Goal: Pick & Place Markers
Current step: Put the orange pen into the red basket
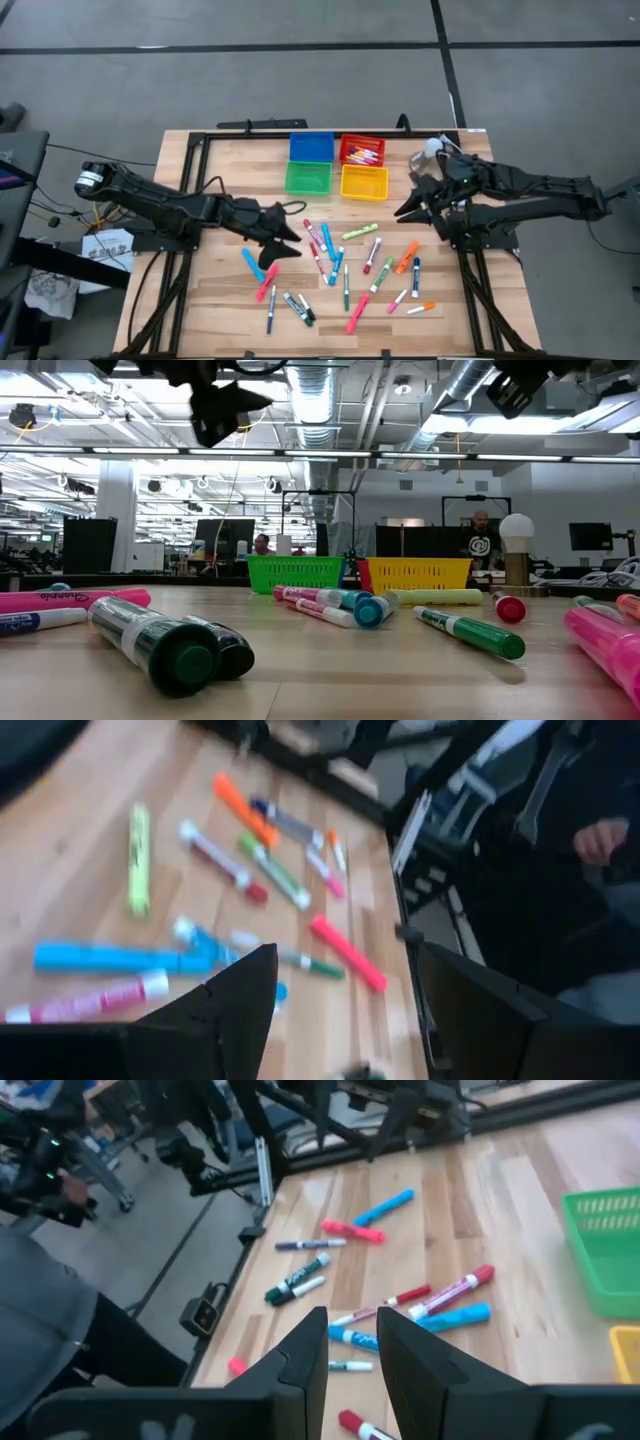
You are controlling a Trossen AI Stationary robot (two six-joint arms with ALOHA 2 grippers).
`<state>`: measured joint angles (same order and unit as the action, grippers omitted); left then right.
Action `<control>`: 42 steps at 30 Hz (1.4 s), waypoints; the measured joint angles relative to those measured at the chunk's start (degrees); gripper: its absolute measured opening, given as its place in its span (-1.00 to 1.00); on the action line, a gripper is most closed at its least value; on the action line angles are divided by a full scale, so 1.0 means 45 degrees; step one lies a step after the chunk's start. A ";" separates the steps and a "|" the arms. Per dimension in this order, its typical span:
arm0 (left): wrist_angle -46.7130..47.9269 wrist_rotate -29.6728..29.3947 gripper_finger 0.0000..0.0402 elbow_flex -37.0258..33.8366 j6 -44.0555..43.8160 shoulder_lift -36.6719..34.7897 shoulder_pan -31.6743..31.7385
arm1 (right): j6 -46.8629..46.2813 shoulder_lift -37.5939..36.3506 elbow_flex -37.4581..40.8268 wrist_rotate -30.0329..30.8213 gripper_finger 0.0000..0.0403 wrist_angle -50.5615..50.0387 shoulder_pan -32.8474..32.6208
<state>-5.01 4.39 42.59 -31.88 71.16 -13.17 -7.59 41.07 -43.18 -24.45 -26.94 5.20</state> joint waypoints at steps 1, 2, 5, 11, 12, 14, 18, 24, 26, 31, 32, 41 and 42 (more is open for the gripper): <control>0.0321 0.0004 0.20 0.0000 -0.0145 0.0000 -0.0127 | -0.0005 0.0138 -0.0005 0.0198 -0.59 0.0000 -0.0143; 0.0646 0.0008 0.20 0.0000 -0.0333 0.0000 -0.0251 | -0.0004 0.0292 -0.0005 0.0295 -0.59 0.0004 -0.0269; 0.1556 -0.0005 0.20 0.0000 -0.0808 0.0000 -0.0641 | -0.0015 0.0814 -0.0005 0.0481 -0.59 0.0344 -0.0629; 0.2049 -0.0006 0.20 0.0000 -0.1391 0.0000 -0.1484 | -0.0144 0.1604 -0.0005 0.0475 -0.59 0.0651 -0.1061; 0.2044 -0.0006 0.20 0.0000 -0.1474 0.0000 -0.1611 | -0.0345 0.1672 -0.0005 0.0472 -0.59 0.0646 -0.1113; 0.2040 -0.0006 0.20 0.0000 -0.1667 0.0000 -0.1838 | -0.0874 0.1731 -0.0005 0.0471 -0.59 0.0591 -0.1311; 0.1998 -0.0036 0.20 0.0000 -0.1804 0.0000 -0.2198 | -0.1944 0.1671 -0.0005 0.0415 -0.59 0.0364 -0.2266; 0.1880 -0.0913 0.20 0.0000 -0.2080 0.0000 -0.2268 | -0.4064 0.1642 -0.0005 0.0386 -0.59 0.0879 -0.4866; 0.1840 -0.1544 0.20 0.0000 -0.2027 0.0000 -0.2241 | -0.4753 0.1780 -0.0010 0.0384 -0.59 0.1040 -0.5923; 0.1726 -0.2570 0.20 0.0000 -0.1984 0.0001 -0.2036 | -0.6529 0.2458 -0.0010 0.0658 -0.59 0.0741 -0.8261; 0.1703 -0.2772 0.20 0.0000 -0.1974 0.0005 -0.2044 | -0.6837 0.2672 -0.0010 0.0754 -0.59 0.0640 -0.8669; 0.1585 -0.4020 0.20 0.0000 -0.1979 0.0005 -0.2045 | -0.8289 0.5165 -0.0010 0.1225 -0.59 0.0508 -1.1570; 0.1578 -0.4034 0.20 0.0000 -0.1986 0.0005 -0.2045 | -0.8406 0.5452 -0.0010 0.1293 -0.59 0.0490 -1.1784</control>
<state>2.09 -13.76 42.59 -40.82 71.18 -22.37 -45.42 65.61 -43.22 -18.63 -24.74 -47.83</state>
